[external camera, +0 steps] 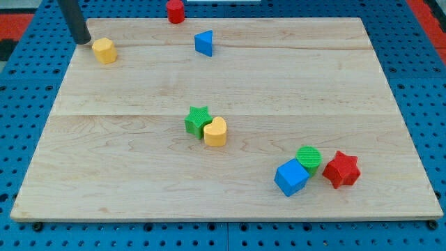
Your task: Place the yellow hexagon on top of the green star
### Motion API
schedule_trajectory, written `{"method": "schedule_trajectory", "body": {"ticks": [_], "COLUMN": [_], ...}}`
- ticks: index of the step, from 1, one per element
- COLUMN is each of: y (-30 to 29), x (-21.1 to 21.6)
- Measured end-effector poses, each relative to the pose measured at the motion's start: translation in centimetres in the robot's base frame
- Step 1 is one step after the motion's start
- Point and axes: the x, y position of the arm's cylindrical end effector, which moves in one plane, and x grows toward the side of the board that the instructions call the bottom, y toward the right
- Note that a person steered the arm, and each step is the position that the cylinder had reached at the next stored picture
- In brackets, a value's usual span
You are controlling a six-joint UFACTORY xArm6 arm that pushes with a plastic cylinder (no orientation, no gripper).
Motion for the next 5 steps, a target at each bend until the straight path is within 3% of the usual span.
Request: {"method": "schedule_trajectory", "body": {"ticks": [3,5], "y": [12.4,16.1], "x": [7.2,6.1]}}
